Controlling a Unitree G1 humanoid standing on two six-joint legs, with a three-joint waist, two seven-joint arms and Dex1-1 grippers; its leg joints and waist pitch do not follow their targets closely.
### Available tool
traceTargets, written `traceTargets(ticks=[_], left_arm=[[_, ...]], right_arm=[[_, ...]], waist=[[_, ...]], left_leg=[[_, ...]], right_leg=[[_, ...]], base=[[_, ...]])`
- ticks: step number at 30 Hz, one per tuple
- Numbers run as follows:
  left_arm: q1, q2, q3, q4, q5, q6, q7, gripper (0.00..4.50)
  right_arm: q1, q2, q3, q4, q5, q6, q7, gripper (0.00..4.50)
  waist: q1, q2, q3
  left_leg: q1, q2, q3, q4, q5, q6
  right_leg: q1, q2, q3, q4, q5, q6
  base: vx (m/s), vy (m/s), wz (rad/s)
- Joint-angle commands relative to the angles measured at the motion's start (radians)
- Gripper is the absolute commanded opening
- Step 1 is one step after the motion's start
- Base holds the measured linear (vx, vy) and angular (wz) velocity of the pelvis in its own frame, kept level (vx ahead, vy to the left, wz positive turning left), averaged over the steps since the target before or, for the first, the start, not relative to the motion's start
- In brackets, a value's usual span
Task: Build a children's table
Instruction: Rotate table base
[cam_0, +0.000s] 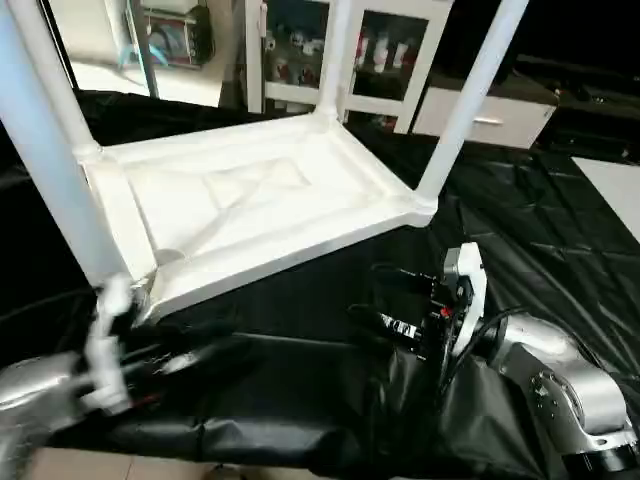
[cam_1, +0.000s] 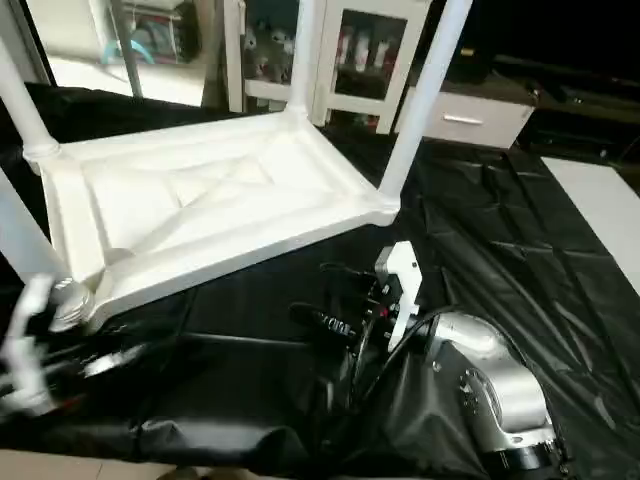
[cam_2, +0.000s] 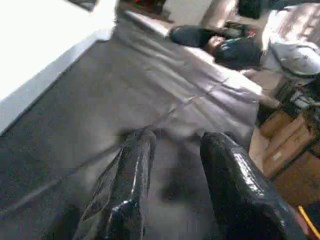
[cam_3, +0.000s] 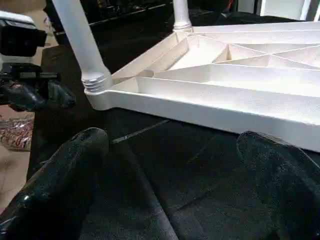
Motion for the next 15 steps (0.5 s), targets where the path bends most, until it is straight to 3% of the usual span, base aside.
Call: traceTargets(ticks=[1,8,13,15], left_arm=[[-0.002,0.026,0.04,0.045,-0.002,-0.014,-0.021,1.84],[-0.004,0.105,0.125,0.194,0.01,-0.066,-0.054,1.84],[0.018,0.151,0.209,0.285,0.026,-0.097,-0.066,1.84],[0.029,0.171,0.238,0.312,0.03,-0.105,-0.069,1.84]], right_arm=[[0.001,-0.01,-0.006,-0.005,-0.002,0.006,0.007,4.5],[0.007,-0.017,-0.002,-0.007,-0.002,0.005,0.011,4.5],[0.004,-0.018,-0.002,-0.001,-0.009,0.0,0.009,4.5],[0.004,-0.018,-0.001,0.001,-0.01,-0.002,0.01,4.5]], waist=[[-0.002,0.032,-0.049],[-0.002,0.033,-0.048],[-0.002,0.036,-0.046],[-0.004,0.033,-0.047]], left_leg=[[0.028,0.042,-0.033,-0.102,-0.497,-0.072],[0.026,0.04,-0.037,-0.105,-0.516,-0.072],[0.034,0.043,-0.04,-0.107,-0.56,-0.08],[0.031,0.041,-0.042,-0.107,-0.566,-0.076]], right_leg=[[0.007,-0.051,0.045,-0.098,-0.503,-0.109],[0.01,-0.053,0.045,-0.097,-0.506,-0.108],[0.004,-0.053,0.044,-0.099,-0.512,-0.116],[0.009,-0.056,0.044,-0.1,-0.541,-0.102]], base=[[0.0,0.0,0.0],[0.0,0.0,0.0],[0.0,0.0,0.0],[0.0,0.0,0.0]])
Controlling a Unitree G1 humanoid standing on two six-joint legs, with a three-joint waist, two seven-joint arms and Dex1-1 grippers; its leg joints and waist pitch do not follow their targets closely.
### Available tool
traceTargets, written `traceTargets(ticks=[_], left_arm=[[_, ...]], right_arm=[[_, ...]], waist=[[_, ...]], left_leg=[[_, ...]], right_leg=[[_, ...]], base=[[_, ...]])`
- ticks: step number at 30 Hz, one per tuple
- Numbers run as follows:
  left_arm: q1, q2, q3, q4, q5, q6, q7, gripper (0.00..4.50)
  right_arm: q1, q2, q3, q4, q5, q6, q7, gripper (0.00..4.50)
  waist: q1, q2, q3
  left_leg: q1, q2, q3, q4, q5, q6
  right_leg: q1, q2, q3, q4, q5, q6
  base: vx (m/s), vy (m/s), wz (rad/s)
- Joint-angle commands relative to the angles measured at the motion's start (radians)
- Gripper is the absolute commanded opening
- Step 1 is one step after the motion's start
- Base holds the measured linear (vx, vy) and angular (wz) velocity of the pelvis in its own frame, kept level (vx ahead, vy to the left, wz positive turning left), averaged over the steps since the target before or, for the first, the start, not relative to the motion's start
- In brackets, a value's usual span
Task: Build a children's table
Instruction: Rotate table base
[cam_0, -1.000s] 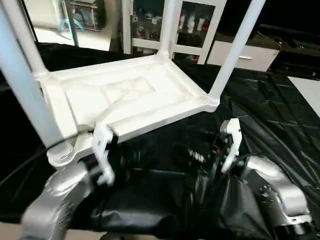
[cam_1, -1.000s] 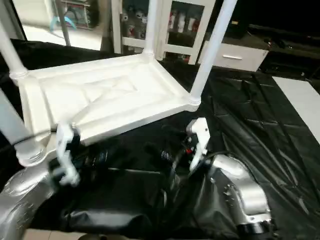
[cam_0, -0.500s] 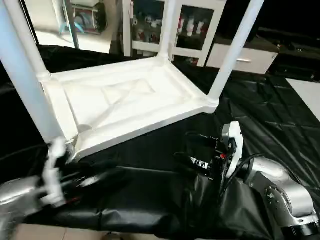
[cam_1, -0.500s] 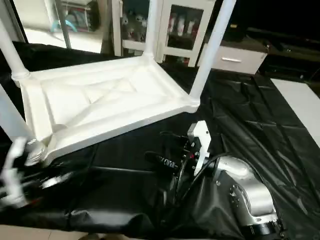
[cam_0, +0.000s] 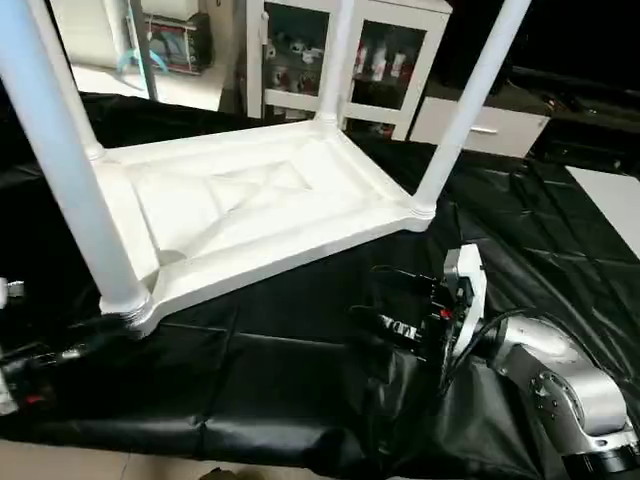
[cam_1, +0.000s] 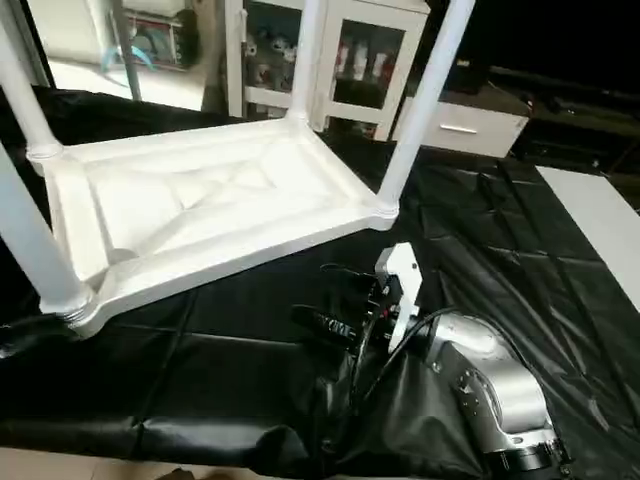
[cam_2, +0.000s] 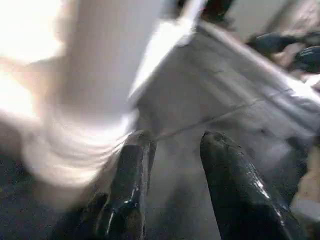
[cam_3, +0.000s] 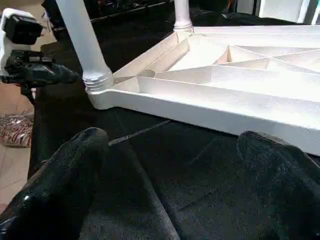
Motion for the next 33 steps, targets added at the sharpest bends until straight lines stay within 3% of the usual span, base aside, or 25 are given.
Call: traceTargets(ticks=[1,5,7,9,11,12,14,16,18,19,23,33], left_arm=[[0.001,0.024,0.039,0.028,0.012,-0.024,-0.013,1.84],[-0.013,0.046,0.07,0.096,0.023,-0.069,0.002,1.84],[-0.025,0.048,0.079,0.119,0.027,-0.082,0.013,1.84],[-0.092,0.04,0.09,0.204,0.07,-0.148,0.108,1.84],[-0.154,0.016,0.075,0.256,0.129,-0.21,0.214,1.84],[-0.172,0.003,0.065,0.264,0.146,-0.227,0.245,1.84],[-0.185,-0.007,0.055,0.265,0.162,-0.235,0.276,1.84],[-0.204,-0.07,-0.012,0.181,0.189,-0.225,0.319,1.84],[-0.207,-0.084,-0.031,0.16,0.196,-0.216,0.329,1.84],[-0.213,-0.107,-0.076,0.124,0.212,-0.21,0.34,1.84],[-0.216,-0.131,-0.151,0.074,0.249,-0.219,0.352,1.84],[-0.21,-0.179,-0.286,-0.16,0.219,-0.139,0.332,1.84]], right_arm=[[0.001,-0.014,-0.001,0.002,-0.009,-0.003,0.009,4.5],[0.003,-0.016,0.006,0.005,-0.014,-0.007,0.015,4.5],[0.003,-0.016,0.008,0.007,-0.017,-0.009,0.016,4.5],[0.003,-0.016,0.013,0.015,-0.025,-0.016,0.016,4.5],[0.004,-0.016,0.014,0.018,-0.031,-0.019,0.013,4.5],[0.005,-0.015,0.014,0.017,-0.031,-0.02,0.012,4.5],[0.006,-0.015,0.014,0.016,-0.032,-0.02,0.011,4.5],[0.014,-0.015,0.014,0.011,-0.034,-0.023,0.008,4.5],[0.016,-0.016,0.014,0.01,-0.034,-0.023,0.007,4.5],[0.02,-0.017,0.013,0.007,-0.036,-0.024,0.006,4.5],[0.026,-0.023,0.007,0.002,-0.038,-0.023,0.009,4.5],[0.035,-0.037,0.012,-0.001,-0.047,-0.025,0.023,4.5]], waist=[[-0.002,0.034,-0.044],[0.002,0.038,-0.039],[0.002,0.038,-0.04],[0.004,0.04,-0.042],[0.007,0.047,-0.042],[0.008,0.041,-0.044],[0.007,0.04,-0.045],[0.007,0.047,-0.047],[0.008,0.045,-0.048],[0.007,0.047,-0.048],[0.009,0.04,-0.05],[0.014,0.039,-0.052]], left_leg=[[0.023,0.043,-0.042,-0.108,-0.56,-0.075],[0.034,0.042,-0.04,-0.107,-0.595,-0.074],[0.033,0.043,-0.042,-0.109,-0.603,-0.078],[0.037,0.042,-0.041,-0.107,-0.61,-0.078],[0.033,0.042,-0.046,-0.111,-0.61,-0.084],[0.039,0.043,-0.046,-0.109,-0.612,-0.085],[0.031,0.045,-0.049,-0.11,-0.6,-0.087],[0.032,0.048,-0.049,-0.111,-0.599,-0.094],[0.034,0.049,-0.046,-0.11,-0.6,-0.094],[0.031,0.048,-0.045,-0.109,-0.59,-0.093],[0.028,0.046,-0.042,-0.107,-0.555,-0.082],[0.025,0.048,-0.037,-0.106,-0.516,-0.084]], right_leg=[[0.007,-0.056,0.044,-0.097,-0.539,-0.102],[-0.006,-0.055,0.044,-0.105,-0.559,-0.104],[-0.003,-0.055,0.043,-0.103,-0.554,-0.104],[-0.007,-0.052,0.042,-0.104,-0.547,-0.1],[0.001,-0.055,0.04,-0.102,-0.534,-0.097],[-0.001,-0.056,0.04,-0.103,-0.527,-0.097],[0.006,-0.061,0.04,-0.099,-0.528,-0.103],[0.006,-0.062,0.041,-0.098,-0.506,-0.114],[0.004,-0.061,0.041,-0.097,-0.478,-0.131],[0.006,-0.061,0.042,-0.095,-0.467,-0.135],[0.009,-0.061,0.044,-0.094,-0.449,-0.138],[0.013,-0.057,0.045,-0.085,-0.392,-0.156]], base=[[0.0,0.0,0.0],[0.0,0.0,0.0],[0.0,0.0,0.0],[0.0,0.0,0.0],[0.0,0.0,0.0],[0.0,0.0,0.0],[0.0,0.0,0.0],[0.0,0.0,0.0],[0.0,0.0,0.0],[0.0,0.0,0.0],[0.0,0.0,0.0],[0.0,0.0,0.0]])
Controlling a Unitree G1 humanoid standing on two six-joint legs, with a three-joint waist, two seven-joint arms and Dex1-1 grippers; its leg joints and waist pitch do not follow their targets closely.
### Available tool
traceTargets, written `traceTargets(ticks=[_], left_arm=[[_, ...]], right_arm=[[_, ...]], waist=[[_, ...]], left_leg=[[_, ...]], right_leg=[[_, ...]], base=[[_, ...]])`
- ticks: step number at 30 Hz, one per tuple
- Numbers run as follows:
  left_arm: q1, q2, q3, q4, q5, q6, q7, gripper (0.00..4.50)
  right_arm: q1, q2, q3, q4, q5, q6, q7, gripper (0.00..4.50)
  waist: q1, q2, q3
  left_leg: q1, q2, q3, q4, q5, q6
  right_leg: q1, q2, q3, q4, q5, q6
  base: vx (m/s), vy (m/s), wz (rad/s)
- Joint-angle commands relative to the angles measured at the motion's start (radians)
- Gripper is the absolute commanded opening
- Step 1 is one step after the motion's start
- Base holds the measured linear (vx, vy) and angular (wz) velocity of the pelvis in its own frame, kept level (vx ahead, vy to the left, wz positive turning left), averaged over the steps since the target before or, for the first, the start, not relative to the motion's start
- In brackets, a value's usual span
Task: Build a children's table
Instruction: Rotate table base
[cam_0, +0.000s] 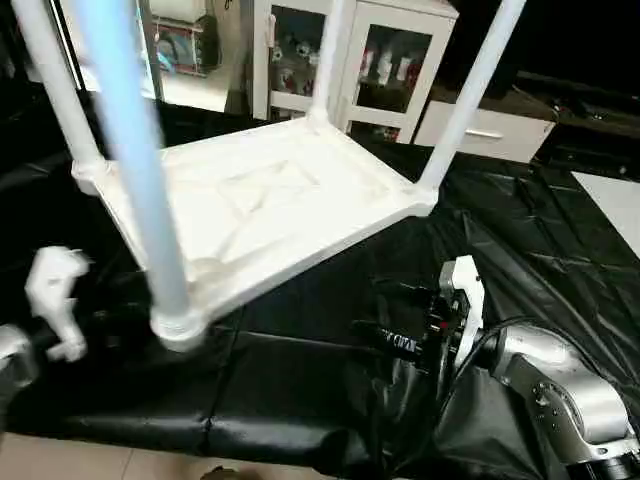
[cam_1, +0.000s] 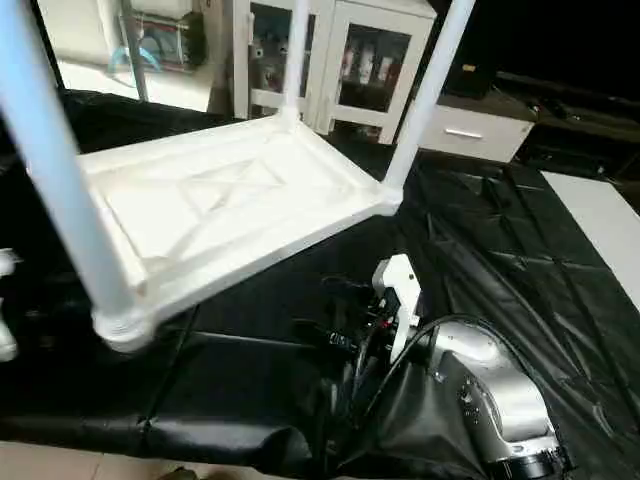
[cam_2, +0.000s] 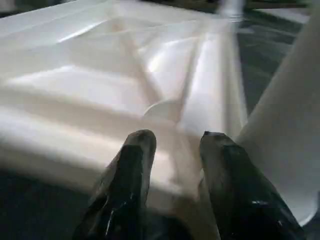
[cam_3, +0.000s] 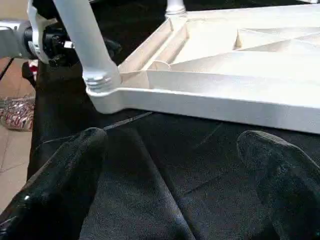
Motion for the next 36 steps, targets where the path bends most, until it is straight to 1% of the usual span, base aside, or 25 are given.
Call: traceTargets(ticks=[1,2,3,4,5,6,8,9,10,11,12,13,14,15,17,20,25,26,28,29,30,32,34,35,36], left_arm=[[-0.015,-0.014,-0.066,-0.065,-0.013,0.023,-0.024,1.84],[-0.026,-0.023,-0.093,-0.085,-0.011,0.033,-0.024,1.84],[-0.046,-0.037,-0.13,-0.098,0.0,0.042,-0.023,1.84],[-0.049,-0.039,-0.135,-0.1,0.002,0.043,-0.023,1.84],[-0.071,-0.057,-0.167,-0.102,0.016,0.046,-0.018,1.84],[-0.074,-0.061,-0.17,-0.101,0.018,0.046,-0.017,1.84],[-0.131,-0.117,-0.216,-0.07,0.044,0.036,0.0,1.84],[-0.131,-0.117,-0.216,-0.07,0.044,0.036,0.0,1.84],[-0.17,-0.159,-0.241,-0.039,0.064,0.024,0.017,1.84],[-0.184,-0.174,-0.251,-0.027,0.072,0.019,0.022,1.84],[-0.232,-0.226,-0.276,0.025,0.108,0.005,0.058,1.84],[-0.25,-0.246,-0.286,0.046,0.123,-0.004,0.071,1.84],[-0.32,-0.319,-0.314,0.132,0.171,-0.029,0.133,1.84],[-0.329,-0.326,-0.318,0.143,0.178,-0.031,0.144,1.84],[-0.367,-0.364,-0.336,0.191,0.203,-0.048,0.177,1.84],[-0.434,-0.43,-0.371,0.272,0.235,-0.087,0.224,1.84],[-0.511,-0.477,-0.373,0.366,0.254,-0.13,0.294,1.84],[-0.539,-0.485,-0.367,0.411,0.281,-0.147,0.322,1.84],[-0.558,-0.49,-0.364,0.442,0.299,-0.158,0.341,1.84],[-0.574,-0.494,-0.355,0.467,0.303,-0.173,0.35,1.84],[-0.582,-0.487,-0.342,0.489,0.304,-0.189,0.354,1.84],[-0.588,-0.473,-0.328,0.517,0.303,-0.211,0.359,1.84],[-0.592,-0.461,-0.309,0.541,0.295,-0.228,0.357,1.84],[-0.595,-0.443,-0.279,0.568,0.263,-0.231,0.335,1.84],[-0.594,-0.424,-0.249,0.582,0.225,-0.218,0.303,2.13]], right_arm=[[0.009,-0.022,-0.007,-0.009,-0.011,-0.013,0.012,4.5],[0.015,-0.027,-0.006,-0.012,-0.012,-0.014,0.016,4.5],[0.023,-0.035,-0.004,-0.015,-0.013,-0.016,0.02,4.5],[0.024,-0.036,-0.004,-0.016,-0.014,-0.016,0.021,4.5],[0.031,-0.042,-0.005,-0.017,-0.014,-0.018,0.025,4.5],[0.032,-0.043,-0.005,-0.018,-0.014,-0.018,0.025,4.5],[0.043,-0.052,-0.009,-0.027,-0.012,-0.016,0.026,4.5],[0.043,-0.052,-0.009,-0.027,-0.012,-0.016,0.026,4.5],[0.047,-0.056,-0.011,-0.031,-0.013,-0.015,0.025,4.5],[0.048,-0.057,-0.013,-0.032,-0.013,-0.015,0.025,4.5],[0.05,-0.06,-0.016,-0.033,-0.013,-0.015,0.023,4.5],[0.051,-0.061,-0.017,-0.033,-0.014,-0.015,0.023,4.5],[0.053,-0.064,-0.022,-0.035,-0.014,-0.014,0.021,4.5],[0.053,-0.064,-0.022,-0.036,-0.014,-0.014,0.021,4.5],[0.055,-0.065,-0.024,-0.037,-0.014,-0.014,0.021,4.5],[0.058,-0.068,-0.026,-0.04,-0.015,-0.016,0.018,4.5],[0.063,-0.074,-0.03,-0.049,-0.011,-0.016,0.01,4.5],[0.063,-0.077,-0.032,-0.046,-0.01,-0.018,0.011,4.5],[0.063,-0.078,-0.033,-0.043,-0.009,-0.02,0.012,4.5],[0.061,-0.078,-0.034,-0.039,-0.011,-0.022,0.011,4.5],[0.059,-0.076,-0.034,-0.036,-0.013,-0.022,0.009,4.5],[0.055,-0.072,-0.034,-0.033,-0.015,-0.024,0.004,4.5],[0.051,-0.066,-0.036,-0.029,-0.015,-0.024,-0.003,4.5],[0.045,-0.062,-0.036,-0.024,-0.014,-0.023,-0.007,4.5],[0.041,-0.06,-0.034,-0.021,-0.015,-0.024,-0.008,4.5]], waist=[[-0.004,0.038,-0.051],[-0.005,0.041,-0.053],[-0.005,0.04,-0.053],[-0.003,0.038,-0.054],[-0.002,0.041,-0.053],[-0.003,0.037,-0.054],[-0.001,0.038,-0.053],[-0.002,0.036,-0.054],[-0.003,0.031,-0.055],[-0.006,0.035,-0.057],[-0.007,0.031,-0.058],[-0.01,0.035,-0.057],[-0.009,0.032,-0.061],[-0.01,0.029,-0.06],[-0.011,0.029,-0.062],[-0.017,0.025,-0.066],[-0.015,0.023,-0.072],[-0.015,0.013,-0.076],[-0.013,0.019,-0.076],[-0.013,0.019,-0.076],[-0.012,0.016,-0.077],[-0.011,0.019,-0.076],[-0.012,0.018,-0.075],[-0.009,0.016,-0.074],[-0.01,0.016,-0.074]], left_leg=[[0.022,0.048,-0.032,-0.107,-0.506,-0.081],[0.022,0.047,-0.032,-0.106,-0.493,-0.082],[0.023,0.049,-0.031,-0.107,-0.492,-0.083],[0.025,0.047,-0.028,-0.105,-0.486,-0.081],[0.023,0.046,-0.028,-0.104,-0.478,-0.077],[0.021,0.046,-0.028,-0.103,-0.47,-0.075],[0.021,0.046,-0.028,-0.103,-0.468,-0.074],[0.021,0.046,-0.029,-0.102,-0.467,-0.074],[0.015,0.044,-0.028,-0.101,-0.453,-0.068],[0.015,0.044,-0.028,-0.1,-0.436,-0.065],[0.015,0.043,-0.028,-0.097,-0.428,-0.06],[0.014,0.043,-0.027,-0.097,-0.424,-0.057],[0.018,0.042,-0.025,-0.092,-0.412,-0.054],[0.018,0.042,-0.024,-0.093,-0.402,-0.049],[0.006,0.043,-0.03,-0.094,-0.387,-0.045],[0.004,0.044,-0.029,-0.09,-0.361,-0.034],[-0.003,0.043,-0.024,-0.084,-0.286,-0.006],[-0.006,0.043,-0.023,-0.08,-0.253,0.003],[-0.007,0.041,-0.021,-0.078,-0.225,0.018],[-0.008,0.043,-0.021,-0.077,-0.216,0.022],[-0.007,0.042,-0.02,-0.075,-0.212,0.025],[-0.008,0.043,-0.02,-0.075,-0.199,0.032],[-0.007,0.043,-0.02,-0.076,-0.214,0.031],[-0.005,0.042,-0.02,-0.077,-0.221,0.027],[-0.005,0.043,-0.02,-0.077,-0.227,0.024]], right_leg=[[0.007,-0.057,0.047,-0.078,-0.392,-0.152],[0.009,-0.055,0.047,-0.078,-0.377,-0.151],[0.008,-0.054,0.047,-0.077,-0.371,-0.151],[0.008,-0.053,0.047,-0.078,-0.366,-0.153],[0.008,-0.055,0.049,-0.078,-0.366,-0.155],[0.011,-0.055,0.048,-0.078,-0.368,-0.152],[0.011,-0.055,0.047,-0.084,-0.391,-0.14],[0.013,-0.056,0.047,-0.083,-0.396,-0.138],[0.017,-0.057,0.047,-0.084,-0.407,-0.13],[0.017,-0.058,0.047,-0.087,-0.412,-0.125],[0.017,-0.058,0.047,-0.088,-0.417,-0.122],[0.016,-0.058,0.047,-0.091,-0.424,-0.118],[0.015,-0.058,0.046,-0.092,-0.426,-0.111],[0.014,-0.059,0.047,-0.097,-0.429,-0.108],[0.024,-0.06,0.043,-0.09,-0.41,-0.107],[0.026,-0.061,0.043,-0.087,-0.376,-0.117],[0.031,-0.058,0.042,-0.078,-0.272,-0.153],[0.036,-0.059,0.042,-0.071,-0.236,-0.158],[0.034,-0.057,0.041,-0.071,-0.215,-0.158],[0.034,-0.059,0.041,-0.069,-0.205,-0.165],[0.033,-0.058,0.04,-0.07,-0.204,-0.167],[0.032,-0.057,0.039,-0.067,-0.183,-0.179],[0.031,-0.059,0.039,-0.068,-0.204,-0.178],[0.03,-0.061,0.038,-0.07,-0.231,-0.173],[0.029,-0.061,0.039,-0.069,-0.239,-0.173]], base=[[0.0,0.0,0.0],[0.0,0.0,0.0],[0.0,0.0,0.0],[0.0,0.0,0.0],[0.0,0.0,0.0],[0.0,0.0,0.0],[0.0,0.0,0.0],[0.0,0.0,0.0],[0.0,0.0,0.0],[0.0,0.0,0.0],[0.0,0.0,0.0],[0.0,0.0,0.0],[0.0,0.0,0.0],[0.0,0.0,0.0],[0.0,0.0,0.0],[0.0,0.0,0.0],[0.0,0.0,0.0],[0.0,0.0,0.0],[0.0,0.0,0.0],[0.0,0.0,0.0],[0.0,0.0,0.0],[0.0,0.0,0.0],[0.0,0.0,0.0],[0.0,0.0,0.0],[0.0,0.0,0.0]])
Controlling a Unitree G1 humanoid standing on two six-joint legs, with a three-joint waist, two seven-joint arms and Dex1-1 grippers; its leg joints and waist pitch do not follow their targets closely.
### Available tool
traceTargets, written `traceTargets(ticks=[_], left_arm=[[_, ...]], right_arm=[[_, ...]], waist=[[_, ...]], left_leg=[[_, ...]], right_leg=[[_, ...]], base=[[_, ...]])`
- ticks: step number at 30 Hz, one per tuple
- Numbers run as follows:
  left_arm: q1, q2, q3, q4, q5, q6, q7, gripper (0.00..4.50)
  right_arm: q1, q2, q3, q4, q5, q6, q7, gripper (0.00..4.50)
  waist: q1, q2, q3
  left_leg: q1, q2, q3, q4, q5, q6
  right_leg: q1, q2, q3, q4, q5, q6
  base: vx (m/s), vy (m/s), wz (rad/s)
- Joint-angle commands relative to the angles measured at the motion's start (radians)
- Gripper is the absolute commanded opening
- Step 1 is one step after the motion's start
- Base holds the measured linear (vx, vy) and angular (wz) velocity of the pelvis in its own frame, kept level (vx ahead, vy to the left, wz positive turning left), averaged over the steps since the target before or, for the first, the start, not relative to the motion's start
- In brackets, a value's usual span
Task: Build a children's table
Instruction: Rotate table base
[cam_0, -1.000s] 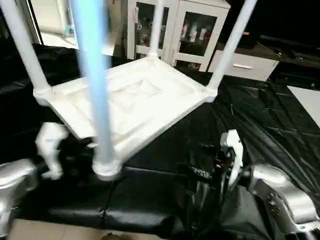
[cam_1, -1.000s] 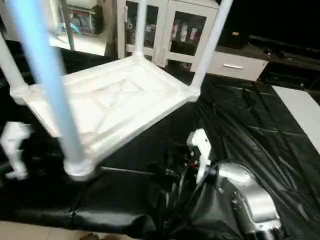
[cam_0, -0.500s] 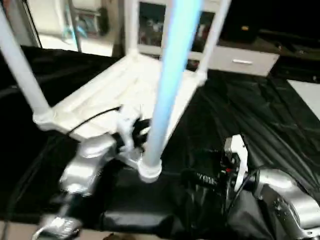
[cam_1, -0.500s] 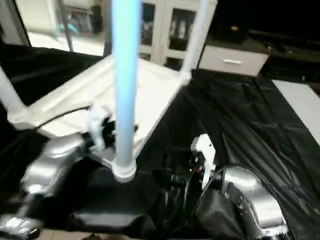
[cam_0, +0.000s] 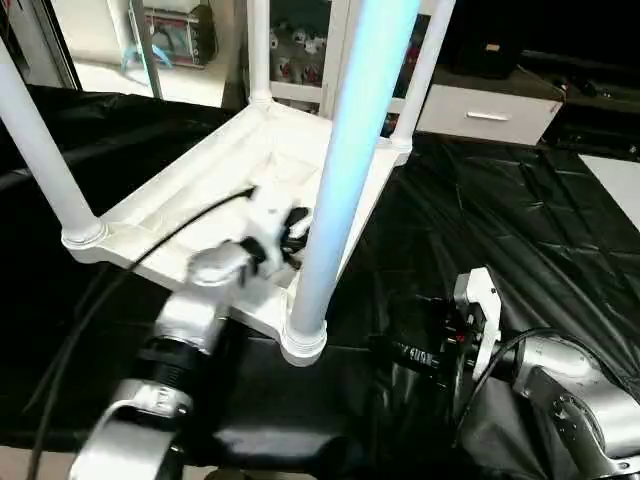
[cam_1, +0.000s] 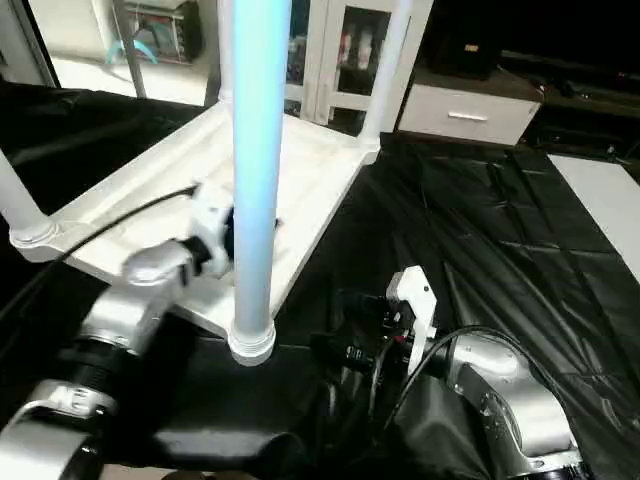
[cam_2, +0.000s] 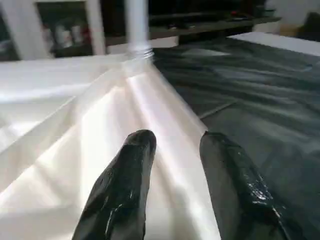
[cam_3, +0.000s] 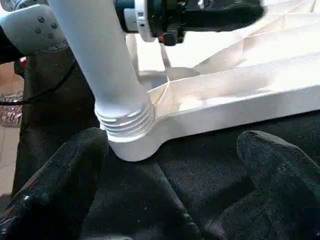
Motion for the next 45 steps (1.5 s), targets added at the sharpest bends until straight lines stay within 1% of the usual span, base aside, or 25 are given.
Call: traceTargets(ticks=[1,3,7,10,13,15,17,18,19,20,21,24,26,28,29,30,31,33,35,36,38,41,42,44,45], left_arm=[[0.004,0.079,0.059,0.018,-0.075,0.03,-0.114,2.19],[0.021,0.122,0.065,0.012,-0.086,0.037,-0.165,2.19],[0.081,0.235,0.071,-0.012,-0.102,0.059,-0.329,2.56],[0.177,0.376,0.087,-0.089,-0.154,0.122,-0.516,2.77],[0.219,0.445,0.099,-0.137,-0.201,0.179,-0.6,3.0],[0.219,0.445,0.099,-0.137,-0.201,0.179,-0.6,3.11],[0.274,0.49,0.105,-0.248,-0.253,0.223,-0.671,3.32],[0.283,0.484,0.103,-0.283,-0.267,0.229,-0.675,3.39],[0.291,0.472,0.097,-0.321,-0.277,0.232,-0.673,3.39],[0.291,0.472,0.097,-0.321,-0.277,0.232,-0.673,3.39],[0.292,0.435,0.078,-0.377,-0.28,0.217,-0.649,3.39],[0.289,0.402,0.053,-0.423,-0.286,0.219,-0.636,3.39],[0.285,0.378,0.034,-0.452,-0.29,0.228,-0.629,3.39],[0.271,0.314,-0.009,-0.507,-0.284,0.235,-0.594,3.39],[0.271,0.314,-0.009,-0.507,-0.284,0.235,-0.594,3.39],[0.263,0.284,-0.033,-0.524,-0.276,0.237,-0.58,3.39],[0.253,0.248,-0.056,-0.537,-0.265,0.238,-0.566,3.39],[0.235,0.199,-0.077,-0.542,-0.268,0.234,-0.545,3.39],[0.226,0.182,-0.086,-0.544,-0.274,0.239,-0.539,3.39],[0.218,0.172,-0.092,-0.542,-0.275,0.241,-0.535,3.39],[0.188,0.133,-0.105,-0.515,-0.265,0.231,-0.52,3.39],[0.102,0.033,-0.133,-0.419,-0.236,0.2,-0.48,3.39],[0.075,0.006,-0.141,-0.384,-0.223,0.19,-0.465,3.39],[0.028,-0.038,-0.154,-0.313,-0.188,0.147,-0.438,3.39],[-0.007,-0.075,-0.165,-0.26,-0.164,0.111,-0.415,3.39]], right_arm=[[-0.013,-0.001,-0.014,0.005,-0.012,-0.009,-0.006,4.5],[-0.015,0.001,-0.011,0.007,-0.013,-0.01,-0.005,4.5],[-0.019,0.003,-0.007,0.016,-0.016,-0.017,-0.005,4.5],[-0.019,0.001,-0.006,0.024,-0.017,-0.023,-0.002,4.5],[-0.018,-0.001,-0.007,0.028,-0.019,-0.025,0.004,4.5],[-0.018,-0.001,-0.007,0.028,-0.019,-0.025,0.004,4.5],[-0.009,-0.011,-0.001,0.036,-0.025,-0.034,0.02,4.5],[-0.007,-0.012,0.002,0.039,-0.029,-0.037,0.022,4.5],[-0.005,-0.014,0.006,0.045,-0.039,-0.044,0.017,4.5],[-0.005,-0.014,0.006,0.045,-0.039,-0.044,0.017,4.5],[-0.004,-0.011,0.01,0.063,-0.064,-0.061,-0.004,4.5],[-0.002,-0.005,0.008,0.078,-0.082,-0.076,-0.022,4.5],[0.004,-0.007,0.009,0.084,-0.095,-0.089,-0.026,4.5],[0.027,-0.021,0.006,0.096,-0.118,-0.108,-0.032,4.5],[0.027,-0.021,0.006,0.096,-0.118,-0.108,-0.032,4.5],[0.041,-0.026,-0.002,0.099,-0.123,-0.115,-0.038,4.5],[0.051,-0.023,-0.016,0.108,-0.13,-0.127,-0.061,4.5],[0.055,-0.015,-0.033,0.118,-0.137,-0.139,-0.089,4.5],[0.056,-0.012,-0.038,0.121,-0.138,-0.142,-0.095,4.5],[0.056,-0.011,-0.04,0.122,-0.138,-0.143,-0.098,4.5],[0.058,-0.009,-0.04,0.122,-0.137,-0.145,-0.1,4.5],[0.071,-0.005,-0.034,0.113,-0.14,-0.147,-0.099,4.5],[0.074,-0.004,-0.033,0.111,-0.142,-0.147,-0.099,4.5],[0.077,-0.004,-0.029,0.109,-0.141,-0.149,-0.103,4.5],[0.079,-0.003,-0.028,0.106,-0.141,-0.151,-0.105,4.5]], waist=[[0.007,0.001,-0.068],[0.004,0.01,-0.067],[0.006,0.016,-0.066],[0.004,0.021,-0.064],[0.002,0.022,-0.058],[0.006,0.023,-0.053],[0.011,0.022,-0.053],[0.01,0.022,-0.052],[0.012,0.024,-0.051],[0.012,0.024,-0.052],[0.013,0.021,-0.051],[0.017,0.018,-0.051],[0.016,0.018,-0.054],[0.014,0.016,-0.055],[0.017,0.015,-0.056],[0.016,0.014,-0.056],[0.017,0.02,-0.057],[0.016,0.015,-0.059],[0.016,0.017,-0.059],[0.014,0.013,-0.06],[0.012,0.014,-0.061],[0.007,0.009,-0.06],[0.01,0.015,-0.06],[0.008,0.01,-0.061],[0.006,0.015,-0.061]], left_leg=[[0.011,0.039,-0.022,-0.077,-0.235,0.016],[0.017,0.044,-0.024,-0.082,-0.259,-0.003],[0.023,0.046,-0.022,-0.087,-0.276,-0.019],[0.021,0.047,-0.021,-0.092,-0.291,-0.035],[0.027,0.046,-0.02,-0.096,-0.352,-0.047],[0.034,0.048,-0.019,-0.097,-0.391,-0.054],[0.031,0.052,-0.026,-0.101,-0.423,-0.071],[0.027,0.052,-0.027,-0.104,-0.42,-0.071],[0.036,0.051,-0.022,-0.103,-0.436,-0.072],[0.039,0.05,-0.021,-0.1,-0.443,-0.073],[0.033,0.051,-0.023,-0.103,-0.44,-0.075],[0.033,0.048,-0.023,-0.1,-0.438,-0.074],[0.027,0.048,-0.024,-0.1,-0.41,-0.07],[0.026,0.048,-0.022,-0.098,-0.395,-0.064],[0.03,0.048,-0.02,-0.095,-0.39,-0.06],[0.024,0.047,-0.021,-0.096,-0.377,-0.055],[0.024,0.047,-0.021,-0.096,-0.374,-0.055],[0.024,0.047,-0.019,-0.093,-0.36,-0.051],[0.023,0.045,-0.019,-0.092,-0.353,-0.046],[0.02,0.044,-0.018,-0.091,-0.343,-0.04],[0.019,0.043,-0.019,-0.089,-0.333,-0.036],[0.019,0.042,-0.017,-0.087,-0.337,-0.024],[0.02,0.042,-0.019,-0.086,-0.341,-0.024],[0.02,0.042,-0.02,-0.085,-0.341,-0.022],[0.018,0.042,-0.02,-0.086,-0.341,-0.02]], right_leg=[[0.043,-0.062,0.04,-0.072,-0.274,-0.162],[0.036,-0.059,0.04,-0.07,-0.279,-0.159],[0.032,-0.059,0.043,-0.066,-0.247,-0.177],[0.031,-0.058,0.045,-0.06,-0.243,-0.181],[0.026,-0.058,0.045,-0.065,-0.296,-0.187],[0.019,-0.059,0.047,-0.072,-0.344,-0.181],[0.024,-0.067,0.048,-0.069,-0.381,-0.17],[0.027,-0.066,0.048,-0.07,-0.382,-0.168],[0.017,-0.061,0.048,-0.076,-0.388,-0.167],[0.015,-0.061,0.049,-0.074,-0.382,-0.17],[0.022,-0.064,0.048,-0.076,-0.389,-0.169],[0.023,-0.067,0.05,-0.081,-0.423,-0.154],[0.028,-0.066,0.05,-0.079,-0.406,-0.146],[0.031,-0.065,0.05,-0.079,-0.395,-0.145],[0.027,-0.063,0.05,-0.081,-0.385,-0.149],[0.032,-0.062,0.05,-0.079,-0.37,-0.151],[0.032,-0.061,0.05,-0.078,-0.365,-0.15],[0.033,-0.061,0.05,-0.079,-0.347,-0.155],[0.035,-0.059,0.049,-0.077,-0.339,-0.155],[0.037,-0.058,0.049,-0.077,-0.332,-0.153],[0.038,-0.058,0.047,-0.077,-0.326,-0.154],[0.037,-0.057,0.048,-0.084,-0.344,-0.149],[0.038,-0.059,0.046,-0.086,-0.365,-0.142],[0.038,-0.059,0.044,-0.09,-0.376,-0.13],[0.039,-0.059,0.046,-0.091,-0.373,-0.13]], base=[[0.0,0.0,0.0],[0.0,0.0,0.0],[0.0,0.0,0.0],[0.0,0.0,0.0],[0.0,0.0,0.0],[0.0,0.0,0.0],[0.0,0.0,0.0],[0.0,0.0,0.0],[0.0,0.0,0.0],[0.0,0.0,0.0],[0.0,0.0,0.0],[0.0,0.0,0.0],[0.0,0.0,0.0],[0.0,0.0,0.0],[0.0,0.0,0.0],[0.0,0.0,0.0],[0.0,0.0,0.0],[0.0,0.0,0.0],[0.0,0.0,0.0],[0.0,0.0,0.0],[0.0,0.0,0.0],[0.0,0.0,0.0],[0.0,0.0,0.0],[0.0,0.0,0.0],[0.0,0.0,0.0]])
